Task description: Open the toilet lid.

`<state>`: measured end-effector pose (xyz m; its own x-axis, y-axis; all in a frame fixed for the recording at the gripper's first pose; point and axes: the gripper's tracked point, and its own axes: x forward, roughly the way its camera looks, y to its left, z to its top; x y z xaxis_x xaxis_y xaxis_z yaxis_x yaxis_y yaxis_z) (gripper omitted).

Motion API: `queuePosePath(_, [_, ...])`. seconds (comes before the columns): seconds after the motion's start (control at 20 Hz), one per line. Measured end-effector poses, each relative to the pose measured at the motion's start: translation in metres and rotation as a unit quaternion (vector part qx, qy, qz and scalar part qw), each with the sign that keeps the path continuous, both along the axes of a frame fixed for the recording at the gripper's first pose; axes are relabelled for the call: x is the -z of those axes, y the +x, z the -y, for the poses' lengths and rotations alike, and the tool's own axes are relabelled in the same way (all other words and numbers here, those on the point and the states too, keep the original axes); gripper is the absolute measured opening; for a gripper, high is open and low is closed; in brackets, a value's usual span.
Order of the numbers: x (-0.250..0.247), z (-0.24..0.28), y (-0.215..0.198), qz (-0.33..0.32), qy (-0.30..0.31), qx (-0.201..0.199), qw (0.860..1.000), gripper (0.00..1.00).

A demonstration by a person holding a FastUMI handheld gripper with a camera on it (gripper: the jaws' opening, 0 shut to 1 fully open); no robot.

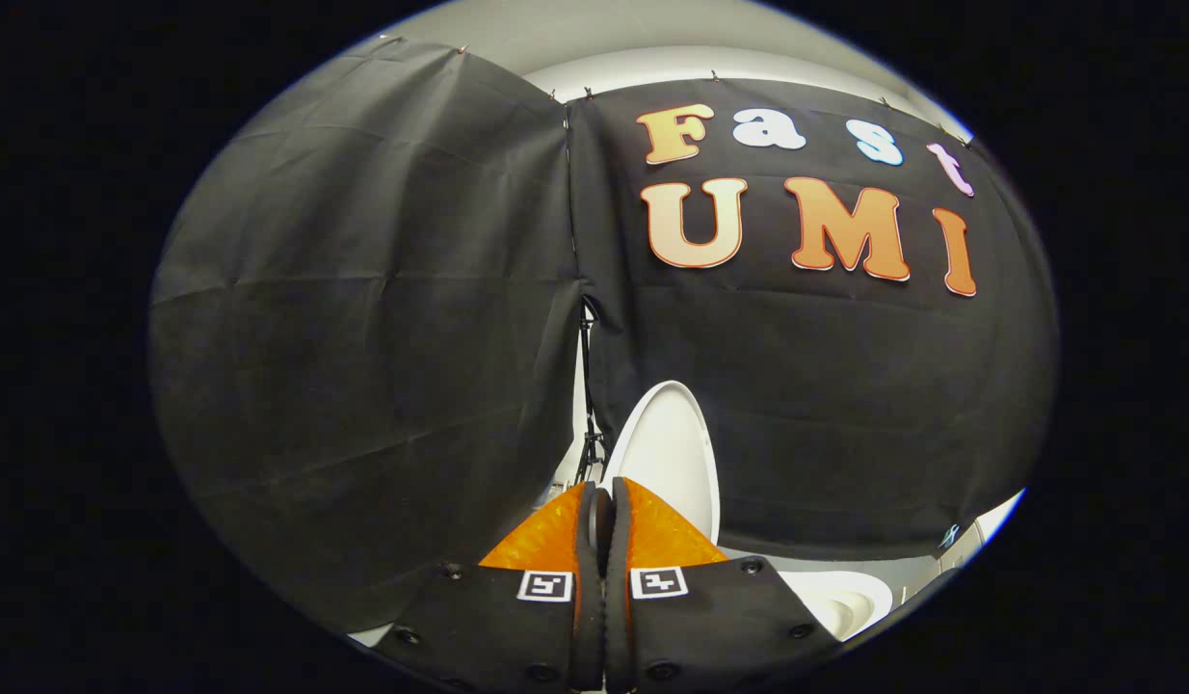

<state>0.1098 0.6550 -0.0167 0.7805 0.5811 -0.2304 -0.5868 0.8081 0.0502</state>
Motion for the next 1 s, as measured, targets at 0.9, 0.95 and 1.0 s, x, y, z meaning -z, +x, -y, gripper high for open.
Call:
queuePosePath(0.9, [-0.047,0.068,0.022,-0.009,0.058,-0.003,0.998,0.97])
queuePosePath(0.95, [-0.050,0.075,0.024,-0.008,0.062,0.000,0.998,0.97])
queuePosePath(1.0, [-0.056,0.088,0.030,-0.001,0.065,0.008,0.998,0.97])
